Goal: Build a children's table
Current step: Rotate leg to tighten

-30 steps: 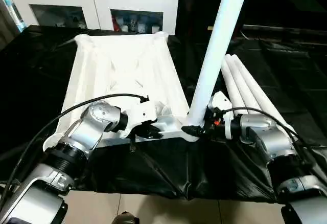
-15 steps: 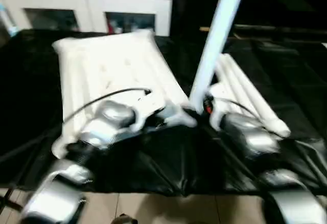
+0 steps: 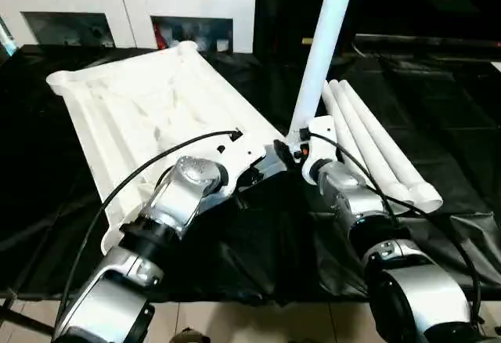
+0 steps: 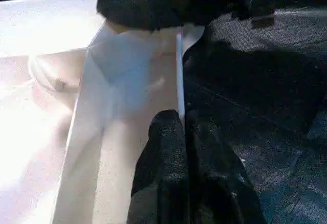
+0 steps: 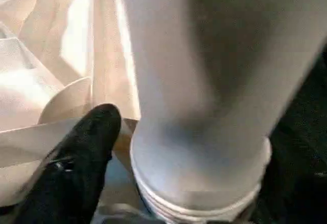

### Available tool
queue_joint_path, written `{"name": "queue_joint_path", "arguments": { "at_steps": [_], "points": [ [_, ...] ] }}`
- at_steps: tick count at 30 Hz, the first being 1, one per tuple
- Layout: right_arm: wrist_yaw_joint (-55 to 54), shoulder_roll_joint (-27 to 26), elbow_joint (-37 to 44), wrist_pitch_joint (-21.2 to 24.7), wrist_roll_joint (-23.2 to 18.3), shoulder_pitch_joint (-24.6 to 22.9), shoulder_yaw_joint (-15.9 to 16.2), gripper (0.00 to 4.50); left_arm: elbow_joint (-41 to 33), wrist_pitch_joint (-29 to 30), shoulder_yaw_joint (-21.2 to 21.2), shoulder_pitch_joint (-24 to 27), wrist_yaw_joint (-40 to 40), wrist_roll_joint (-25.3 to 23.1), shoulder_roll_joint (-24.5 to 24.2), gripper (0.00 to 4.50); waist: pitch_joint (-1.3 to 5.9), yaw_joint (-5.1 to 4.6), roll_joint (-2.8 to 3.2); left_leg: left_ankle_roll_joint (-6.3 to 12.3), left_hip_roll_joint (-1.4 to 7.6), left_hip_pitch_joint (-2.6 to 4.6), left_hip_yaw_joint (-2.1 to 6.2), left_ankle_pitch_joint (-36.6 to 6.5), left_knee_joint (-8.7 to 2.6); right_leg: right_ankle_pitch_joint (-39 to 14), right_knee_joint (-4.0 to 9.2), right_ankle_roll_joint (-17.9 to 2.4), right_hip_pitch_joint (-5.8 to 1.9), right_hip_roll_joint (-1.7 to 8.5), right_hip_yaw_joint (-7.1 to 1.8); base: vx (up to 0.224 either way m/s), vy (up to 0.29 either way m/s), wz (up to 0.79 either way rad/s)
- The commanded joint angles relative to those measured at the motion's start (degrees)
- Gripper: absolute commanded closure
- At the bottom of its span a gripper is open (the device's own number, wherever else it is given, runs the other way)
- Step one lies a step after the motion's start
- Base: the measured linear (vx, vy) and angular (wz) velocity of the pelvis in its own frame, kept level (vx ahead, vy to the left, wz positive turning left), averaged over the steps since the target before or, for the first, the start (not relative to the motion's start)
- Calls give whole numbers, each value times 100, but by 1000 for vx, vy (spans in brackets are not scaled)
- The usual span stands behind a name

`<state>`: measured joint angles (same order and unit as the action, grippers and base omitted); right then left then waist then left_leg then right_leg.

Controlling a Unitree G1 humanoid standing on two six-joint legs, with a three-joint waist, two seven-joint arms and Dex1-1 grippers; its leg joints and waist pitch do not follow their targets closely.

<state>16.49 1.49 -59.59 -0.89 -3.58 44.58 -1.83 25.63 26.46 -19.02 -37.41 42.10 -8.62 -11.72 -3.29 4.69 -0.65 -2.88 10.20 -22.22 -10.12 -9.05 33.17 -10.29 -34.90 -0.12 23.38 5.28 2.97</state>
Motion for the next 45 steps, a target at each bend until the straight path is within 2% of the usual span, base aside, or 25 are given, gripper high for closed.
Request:
{"name": "queue_joint_path", "arguments": {
  "at_steps": [1,8,11,14,18,19,25,28,29,30,32,33,36,39,45],
  "points": [
    [658,-11,-85,-63,160,-62,343,56,-435,-264,-231,61,471,167,-13,450,411,6,33,107,247,109,62,-1465,-401,-846,388,-1343,-284,298,-188,0,0,0],
    [1792,645,401,-297,282,-432,559,56,-603,-694,-318,283,1343,379,-521,450,398,25,45,83,267,125,63,-1657,-414,-947,394,-1329,-274,293,-199,0,0,0],
    [2375,872,655,-291,176,-599,621,56,-701,-986,-352,373,1773,508,-701,450,402,34,55,108,267,141,53,-1621,-402,-837,383,-1401,-263,287,-205,0,0,0],
    [2981,1062,951,-307,63,-773,689,56,-757,-1158,-383,428,2119,600,-847,450,395,48,38,157,269,125,54,-1669,-405,-921,391,-1357,-281,286,-205,0,0,0],
    [3964,1367,1639,-52,-239,-1063,791,56,-613,-1443,-394,423,2497,673,-1072,450,393,91,55,184,288,139,52,-1669,-410,-934,388,-1392,-270,279,-202,0,0,0],
    [4066,1400,1718,-6,-269,-1092,811,56,-577,-1461,-399,410,2527,667,-1097,450,391,108,43,181,291,139,50,-1679,-411,-983,386,-1379,-272,282,-201,0,0,0],
    [5178,1891,2560,330,-320,-1487,1247,56,-287,-1694,-436,310,2974,611,-1365,450,387,150,38,172,292,132,54,-1705,-414,-1198,405,-1295,-269,284,-203,0,0,0],
    [5397,1983,2789,421,-296,-1604,1360,72,-214,-1779,-470,299,3122,567,-1468,450,389,176,33,137,295,143,55,-1718,-415,-1247,406,-1298,-251,300,-208,0,0,0],
    [5442,1996,2843,461,-301,-1629,1381,89,-199,-1801,-460,299,3133,569,-1477,450,389,170,31,125,296,138,58,-1714,-419,-1251,404,-1316,-254,300,-205,0,0,0],
    [5493,1982,2961,572,-345,-1676,1404,89,-143,-1867,-450,286,3156,561,-1515,450,384,177,44,106,297,142,61,-1729,-423,-1265,406,-1319,-253,295,-206,0,0,0],
    [5496,1983,3033,630,-373,-1701,1417,102,-114,-1898,-447,279,3169,557,-1529,450,389,177,44,86,299,146,60,-1760,-422,-1260,401,-1330,-246,299,-207,0,0,0],
    [5491,1977,3081,669,-397,-1717,1426,125,-103,-1910,-444,278,3176,557,-1533,450,386,177,38,78,295,143,60,-1771,-422,-1280,406,-1325,-250,301,-207,0,0,0],
    [5494,1958,3204,774,-459,-1762,1446,131,-73,-1944,-430,278,3199,554,-1538,450,391,186,37,74,297,142,62,-1711,-421,-1223,393,-1339,-253,306,-205,0,0,0],
    [5474,1885,3281,895,-491,-1841,1453,163,-109,-1890,-380,321,3156,598,-1496,450,395,186,37,67,297,145,60,-1704,-418,-1172,389,-1352,-252,306,-206,0,0,0],
    [5123,1712,3258,1029,-463,-1885,1379,172,-176,-1632,-248,358,2865,677,-1271,450,381,189,13,59,294,145,57,-1708,-419,-1298,402,-1336,-249,316,-210,0,0,0]
  ]
}}
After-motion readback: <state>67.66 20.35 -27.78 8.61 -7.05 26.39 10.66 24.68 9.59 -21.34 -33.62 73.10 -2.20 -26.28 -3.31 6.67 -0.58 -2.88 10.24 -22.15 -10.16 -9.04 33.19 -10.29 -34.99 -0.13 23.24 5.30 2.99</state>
